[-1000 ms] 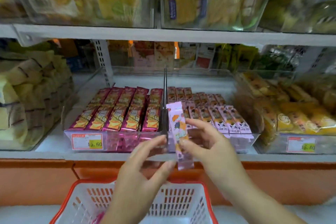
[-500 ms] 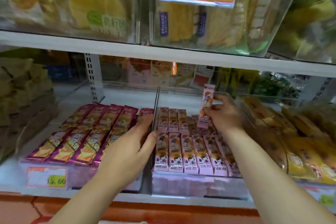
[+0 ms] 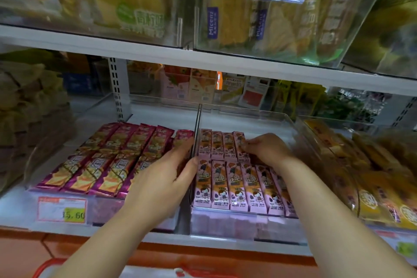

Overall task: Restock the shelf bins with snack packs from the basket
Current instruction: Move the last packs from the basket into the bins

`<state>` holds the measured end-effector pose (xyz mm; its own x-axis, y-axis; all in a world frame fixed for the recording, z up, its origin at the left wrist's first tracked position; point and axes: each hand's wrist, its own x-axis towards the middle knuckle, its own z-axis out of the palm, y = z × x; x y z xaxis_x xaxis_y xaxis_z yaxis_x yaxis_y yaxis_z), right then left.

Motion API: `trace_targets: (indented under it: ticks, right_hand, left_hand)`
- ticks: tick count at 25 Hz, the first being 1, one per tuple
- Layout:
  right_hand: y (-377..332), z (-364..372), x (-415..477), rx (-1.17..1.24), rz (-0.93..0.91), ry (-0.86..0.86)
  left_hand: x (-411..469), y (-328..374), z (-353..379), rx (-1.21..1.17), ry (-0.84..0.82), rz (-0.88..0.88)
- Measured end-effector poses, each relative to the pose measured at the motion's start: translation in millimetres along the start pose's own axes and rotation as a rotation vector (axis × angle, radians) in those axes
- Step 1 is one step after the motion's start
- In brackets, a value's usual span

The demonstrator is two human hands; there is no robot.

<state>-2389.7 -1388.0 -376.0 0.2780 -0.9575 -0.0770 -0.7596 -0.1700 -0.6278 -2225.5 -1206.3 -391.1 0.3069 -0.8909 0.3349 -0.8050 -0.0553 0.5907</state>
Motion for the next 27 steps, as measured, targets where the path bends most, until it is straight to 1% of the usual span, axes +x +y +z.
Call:
trace_targets:
  ticks: [2, 3, 4, 6, 7, 8, 9, 10, 11, 13, 14, 15, 16, 17, 18, 19, 20, 22, 23, 25, 27]
  right_hand:
    - [-6.0, -7.9, -8.2, 0.037, -0.018, 0.11]
    - [-11.3, -11.2, -16.0, 0.075, -0.051, 0.162]
    - [-17.1, -11.7, -29.8, 0.143, -0.11, 0.203]
    - [-28.7, -7.8, -73.7, 0.324, -0.302, 0.297]
    - [-31.0, 1.1, -102.6, 0.405, -0.399, 0.312]
    - [-30.0, 14.4, -132.5, 0.468, -0.485, 0.298]
    - [-23.5, 33.7, -158.0, 0.509, -0.538, 0.25]
    - [-13.4, 58.8, -180.7, 0.526, -0.534, 0.171]
    - [-0.5, 85.8, -196.8, 0.518, -0.482, 0.071]
    - [33.5, 150.2, -218.6, 0.415, -0.274, -0.18]
    - [53.8, 180.4, -223.6, 0.342, -0.132, -0.318]
    - [76.8, 211.0, -228.1, 0.275, 0.022, -0.454]
    - [99.6, 238.6, -232.3, 0.233, 0.174, -0.559]
    - [121.3, 264.3, -237.8, 0.225, 0.303, -0.62]
    - [140.2, 285.9, -243.5, 0.212, 0.382, -0.657]
    - [155.3, 304.0, -248.6, 0.184, 0.412, -0.684]
    - [164.8, 318.2, -252.8, 0.157, 0.433, -0.71]
    - [168.6, 334.3, -255.9, 0.17, 0.477, -0.71]
    - [166.2, 336.6, -255.6, 0.188, 0.494, -0.698]
    - [160.0, 334.9, -253.2, 0.217, 0.521, -0.672]
    - [161.3, 331.7, -250.8, 0.234, 0.556, -0.671]
  left_hand:
    - [-2.7, -3.5, -2.5, -0.117, 0.031, 0.0]
    - [-10.0, -5.5, -5.5, -0.184, 0.078, 0.017]
    - [-22.2, -7.4, -9.7, -0.236, 0.148, 0.05]
    - [-56.6, -15.0, -15.3, -0.283, 0.305, 0.121]
    - [-80.4, -26.6, -13.0, -0.286, 0.362, 0.121]
    - [-105.8, -43.2, -6.9, -0.274, 0.384, 0.09]
    - [-131.9, -65.0, 1.8, -0.262, 0.361, 0.007]
    - [-159.3, -89.3, 12.5, -0.254, 0.309, -0.118]
    - [-181.9, -114.9, 25.5, -0.238, 0.234, -0.265]
    - [-226.9, -159.8, 50.2, -0.207, 0.033, -0.536]
    - [-244.8, -177.3, 63.1, -0.194, -0.093, -0.629]
    - [-260.8, -190.8, 74.8, -0.165, -0.239, -0.68]
    - [-273.3, -200.6, 86.2, -0.143, -0.394, -0.698]
    - [-286.6, -208.9, 98.2, -0.136, -0.563, -0.713]
    - [-296.5, -212.6, 108.1, -0.126, -0.727, -0.721]
    - [-303.4, -216.5, 117.9, -0.078, -0.865, -0.704]
    - [-306.6, -219.9, 127.0, 0.001, -0.962, -0.654]
    - [-304.0, -227.3, 144.3, 0.169, -1.07, -0.496]
    - [-302.5, -229.7, 152.1, 0.23, -1.098, -0.44]
    - [-303.1, -234.7, 166.5, 0.334, -1.14, -0.388]
    - [-305.1, -235.6, 175.6, 0.39, -1.163, -0.373]
